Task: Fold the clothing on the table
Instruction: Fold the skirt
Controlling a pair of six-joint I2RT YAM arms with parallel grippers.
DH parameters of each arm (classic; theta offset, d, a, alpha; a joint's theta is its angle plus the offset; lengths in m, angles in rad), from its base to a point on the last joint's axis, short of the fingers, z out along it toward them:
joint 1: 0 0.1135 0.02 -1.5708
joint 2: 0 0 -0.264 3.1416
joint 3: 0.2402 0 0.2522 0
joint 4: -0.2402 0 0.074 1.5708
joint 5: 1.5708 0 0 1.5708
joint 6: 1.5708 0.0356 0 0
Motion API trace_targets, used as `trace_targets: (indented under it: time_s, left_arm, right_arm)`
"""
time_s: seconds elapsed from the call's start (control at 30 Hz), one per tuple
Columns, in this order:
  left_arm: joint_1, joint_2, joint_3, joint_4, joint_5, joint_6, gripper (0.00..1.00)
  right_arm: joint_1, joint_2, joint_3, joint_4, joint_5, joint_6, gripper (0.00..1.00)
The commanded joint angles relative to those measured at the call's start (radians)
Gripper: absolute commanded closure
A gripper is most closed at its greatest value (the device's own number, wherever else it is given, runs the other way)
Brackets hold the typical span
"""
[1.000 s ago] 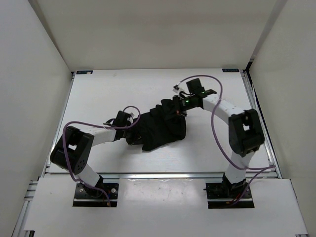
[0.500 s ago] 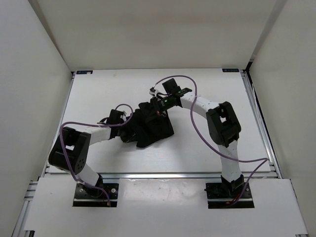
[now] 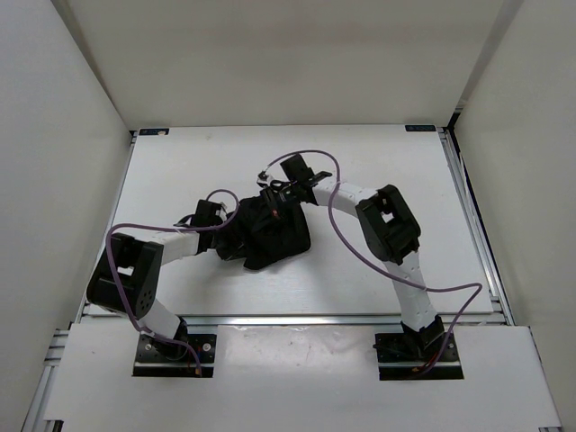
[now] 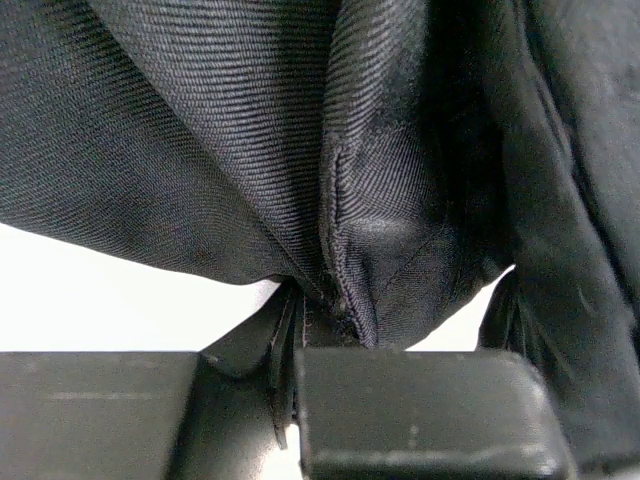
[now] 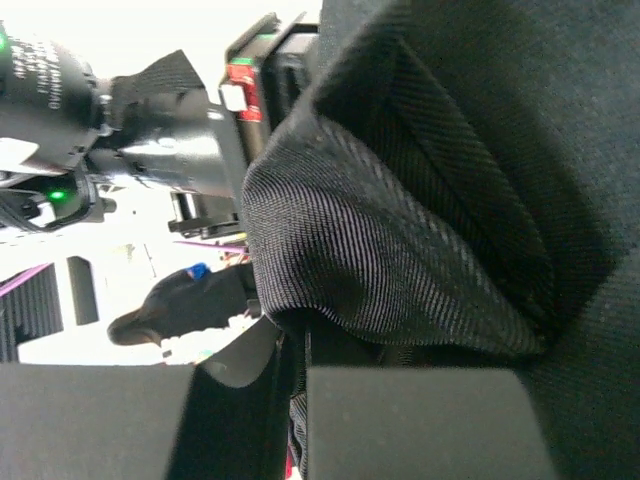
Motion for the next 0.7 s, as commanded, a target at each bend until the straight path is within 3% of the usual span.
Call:
trace_targets:
  time_s: [0.0, 0.07, 0.1, 0.17, 0.2, 0.23, 0.27, 0.33, 0.5, 0.57, 0.67]
  left_arm:
    - [0.018, -0.022, -0.01, -0.043, -0.043, 0.038, 0.89]
    - [0.022, -0.022, -0.014, -0.049, -0.04, 0.05, 0.89]
    - [0.042, -0.025, -0.022, -0.05, -0.038, 0.055, 0.89]
    - [0.061, -0.036, -0.031, -0.041, -0.03, 0.049, 0.89]
    - [0.074, -0.044, -0.036, -0.047, -0.029, 0.053, 0.89]
    - [0.087, -0.042, -0.036, -0.052, -0.032, 0.058, 0.89]
    - [0.087, -0.048, -0.036, -0.06, -0.03, 0.062, 0.89]
    - [0.108, -0.056, -0.04, -0.061, -0.03, 0.064, 0.88]
    - [0.147, -0.093, -0.039, -0.076, -0.03, 0.064, 0.9]
    - [0.162, -0.12, -0.034, -0.096, -0.041, 0.073, 0.89]
    - [0.177, -0.174, 0.004, -0.194, -0.11, 0.116, 0.89]
  right_arm:
    - [0.008, 0.029, 0.041, 0.111, -0.088, 0.082, 1.0]
    - [0.005, 0.052, 0.019, 0.216, -0.142, 0.144, 1.0]
    - [0.003, 0.061, -0.008, 0.255, -0.162, 0.214, 0.94]
    - [-0.003, 0.061, -0.072, 0.592, -0.252, 0.401, 0.66]
    - [0.0, 0.055, -0.123, 0.824, -0.278, 0.56, 0.64]
    - [-0.003, 0.041, -0.167, 0.925, -0.289, 0.7, 0.54]
    - [-0.009, 0.034, -0.171, 1.087, -0.297, 0.758, 0.45]
    - [-0.029, -0.004, -0.191, 1.231, -0.3, 0.87, 0.4]
    - [-0.086, -0.164, -0.247, 1.095, -0.294, 0.765, 0.42]
    - [-0.13, -0.256, -0.281, 0.975, -0.28, 0.662, 0.46]
    - [-0.196, -0.351, -0.304, 0.646, -0.226, 0.4, 0.56]
